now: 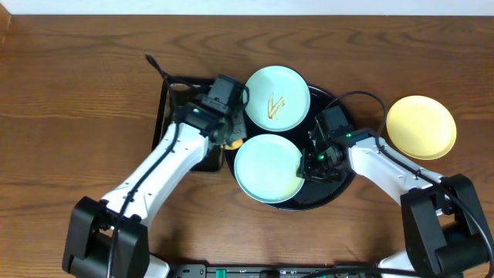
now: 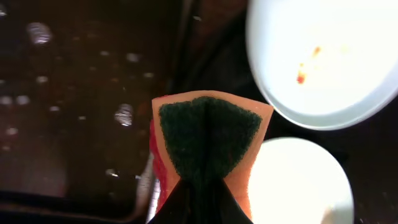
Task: Clean dirty plates on tray and stack at the side
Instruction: 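Carry the sponge with the left gripper back over the black rectangular tray, then lift the lower blue plate with the right gripper and move it right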
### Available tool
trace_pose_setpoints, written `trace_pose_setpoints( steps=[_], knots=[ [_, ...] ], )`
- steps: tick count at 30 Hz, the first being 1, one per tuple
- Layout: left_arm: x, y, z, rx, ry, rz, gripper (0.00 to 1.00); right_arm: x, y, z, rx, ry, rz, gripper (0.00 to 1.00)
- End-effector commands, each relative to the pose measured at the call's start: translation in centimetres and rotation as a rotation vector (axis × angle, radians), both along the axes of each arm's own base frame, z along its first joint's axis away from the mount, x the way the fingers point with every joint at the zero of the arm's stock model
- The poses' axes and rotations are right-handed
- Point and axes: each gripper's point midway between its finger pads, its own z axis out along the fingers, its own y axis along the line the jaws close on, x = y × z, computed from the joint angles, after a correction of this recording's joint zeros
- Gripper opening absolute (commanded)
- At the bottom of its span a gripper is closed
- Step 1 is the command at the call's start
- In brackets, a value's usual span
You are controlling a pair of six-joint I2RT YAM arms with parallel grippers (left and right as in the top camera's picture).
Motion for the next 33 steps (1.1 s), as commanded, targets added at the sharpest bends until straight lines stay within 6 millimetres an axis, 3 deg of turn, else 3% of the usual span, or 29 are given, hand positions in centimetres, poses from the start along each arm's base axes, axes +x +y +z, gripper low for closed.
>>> trace_pose_setpoints(
  steps=[1, 8, 13, 22, 25, 33],
  knots=[
    [0.6, 2.0, -0.2, 0.030, 0.000, 0.040, 0.07, -0.5, 0.9, 0.3, 0.023, 0.000, 0.032, 0.35],
    [1.3, 4.5, -0.2, 0.035, 0.008, 0.105, 0.07, -1.0, 1.4, 0.0, -0.013, -0.009, 0.055, 0.27],
    [1.6, 5.7, -0.3, 0.037, 0.011, 0.137, 0.07, -0.8, 1.0, -0.3, -0.074, -0.029, 0.045, 0.01],
    [1.8, 6.8, -0.4, 0.038, 0.013, 0.164, 0.08, 0.2, -0.9, -0.3, -0.186, -0.100, 0.049, 0.01],
    [1.8, 6.7, -0.4, 0.039, 0.013, 0.161, 0.07, 1.3, -2.2, 1.2, -0.253, -0.179, 0.030, 0.01],
    [1.8, 6.8, -0.4, 0.039, 0.015, 0.162, 0.07, 5.2, -6.4, 8.6, -0.468, -0.523, 0.010, 0.01]
  ],
)
